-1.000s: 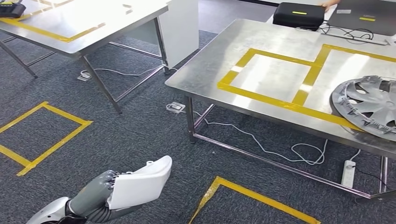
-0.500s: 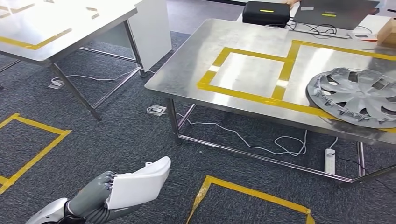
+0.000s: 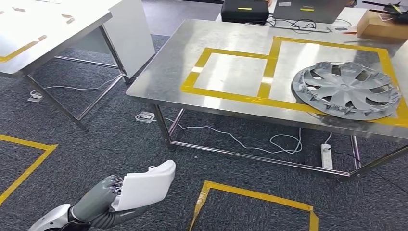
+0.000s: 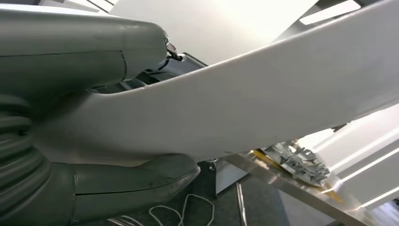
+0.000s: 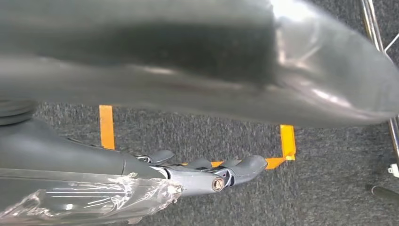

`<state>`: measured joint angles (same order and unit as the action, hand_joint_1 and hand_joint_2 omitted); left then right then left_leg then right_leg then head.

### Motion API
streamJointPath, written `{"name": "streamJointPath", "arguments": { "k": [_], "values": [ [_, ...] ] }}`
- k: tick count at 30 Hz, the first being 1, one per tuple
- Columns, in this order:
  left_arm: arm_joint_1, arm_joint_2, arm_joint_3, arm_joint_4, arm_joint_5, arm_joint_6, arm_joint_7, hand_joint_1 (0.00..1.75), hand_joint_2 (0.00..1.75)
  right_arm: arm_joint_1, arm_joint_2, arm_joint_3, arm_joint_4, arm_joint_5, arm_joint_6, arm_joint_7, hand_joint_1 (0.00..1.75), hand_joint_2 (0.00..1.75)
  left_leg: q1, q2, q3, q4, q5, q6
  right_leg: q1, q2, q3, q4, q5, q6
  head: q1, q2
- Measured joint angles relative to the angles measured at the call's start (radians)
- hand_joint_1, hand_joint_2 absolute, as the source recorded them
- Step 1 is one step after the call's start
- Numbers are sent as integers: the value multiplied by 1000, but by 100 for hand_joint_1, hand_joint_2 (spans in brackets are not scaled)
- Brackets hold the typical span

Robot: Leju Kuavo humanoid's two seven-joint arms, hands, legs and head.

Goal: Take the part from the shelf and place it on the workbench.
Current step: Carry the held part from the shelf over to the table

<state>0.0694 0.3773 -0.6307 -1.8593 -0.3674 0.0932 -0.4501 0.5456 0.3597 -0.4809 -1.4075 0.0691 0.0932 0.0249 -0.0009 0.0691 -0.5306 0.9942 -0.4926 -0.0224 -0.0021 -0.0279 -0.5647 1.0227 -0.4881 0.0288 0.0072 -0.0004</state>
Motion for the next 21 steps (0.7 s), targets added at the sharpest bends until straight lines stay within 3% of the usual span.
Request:
{"name": "streamJointPath", "arguments": {
  "k": [2, 3, 5, 6, 7, 8, 10, 11, 13, 15, 16, 18, 19, 21],
  "values": [
    [0, 0, 0, -1, -1, 6, 3, 175, 175, 4, 0, 2, -6, -2, -2, -1, 0, 0, 2, -17, -7, 33, -23, -13, -6, 16, 16, -8, 3, -10, -4, 0],
    [1, 1, 0, -1, -1, 8, 4, 175, 175, 6, 0, 3, -9, -3, -3, -1, 0, 0, 4, -33, -30, 82, -48, -18, -10, 24, 25, -10, 5, -14, -7, 0],
    [4, 3, 0, -2, 0, 9, 4, 175, 175, 7, 0, 5, -11, -4, -3, -1, 0, 0, 5, -57, -111, 222, -101, -25, -11, 41, 30, -11, 1, -19, -10, 0],
    [5, 4, 0, -2, 0, 9, 4, 175, 175, 7, 0, 6, -11, -5, -3, -1, 0, 0, 6, -61, -150, 276, -109, -26, -12, 52, 34, -11, -3, -20, -10, 0],
    [6, 4, 0, -2, -1, 9, 4, 175, 175, 8, 0, 7, -12, -5, -3, -1, 0, 0, 7, -63, -174, 295, -96, -27, -12, 64, 39, -11, -8, -20, -10, 0],
    [7, 4, 0, -2, -1, 9, 4, 175, 175, 9, 0, 8, -12, -5, -3, 0, 0, 0, 8, -65, -178, 275, -62, -27, -13, 75, 47, -11, -14, -18, -10, 0],
    [7, 5, 0, -2, -1, 9, 4, 175, 175, 11, 0, 11, -14, -5, -3, 0, 0, 0, 12, -86, -136, 147, 35, -26, -15, 97, 63, -11, -30, -11, -11, 0],
    [7, 6, 0, -2, 0, 9, 4, 175, 175, 12, 0, 12, -15, -5, -3, 0, 0, 0, 14, -102, -111, 82, 64, -25, -15, 107, 67, -11, -40, -5, -13, 0],
    [7, 7, 0, -2, -1, 9, 4, 175, 175, 14, 0, 14, -17, -5, -3, 0, 0, 0, 16, -124, -84, 9, 69, -14, -15, 125, 74, -17, -54, 8, -14, 0],
    [7, 6, 0, -2, -2, 9, 4, 175, 175, 18, 0, 16, -19, -6, -4, 1, 0, 0, 14, -114, -71, -6, 50, 3, -15, 129, 90, -28, -53, 20, -11, 0],
    [7, 4, 0, -2, -2, 8, 3, 175, 175, 18, 0, 16, -19, -6, -3, 3, 0, 0, 14, -107, -58, -11, 48, 11, -14, 115, 96, -22, -52, 26, -8, 0],
    [7, 1, 1, -2, -3, 7, 3, 175, 175, 14, 0, 19, -19, -7, -2, 6, 0, 0, 13, -90, -27, -13, 40, 25, -12, 70, 54, 55, -62, 32, 0, 0],
    [7, 0, 2, -2, -3, 5, 3, 175, 175, 13, 1, 21, -19, -7, -1, 6, 0, 0, 11, -80, -15, -14, 32, 30, -10, 50, 8, 129, -74, 33, 4, 0],
    [9, -1, 2, -2, -3, 3, 3, 175, 175, 16, 1, 25, -19, -7, 0, 8, 0, 0, 9, -64, 10, -15, 9, 34, -9, 39, -100, 261, -135, 35, 6, 0]
  ]
}}
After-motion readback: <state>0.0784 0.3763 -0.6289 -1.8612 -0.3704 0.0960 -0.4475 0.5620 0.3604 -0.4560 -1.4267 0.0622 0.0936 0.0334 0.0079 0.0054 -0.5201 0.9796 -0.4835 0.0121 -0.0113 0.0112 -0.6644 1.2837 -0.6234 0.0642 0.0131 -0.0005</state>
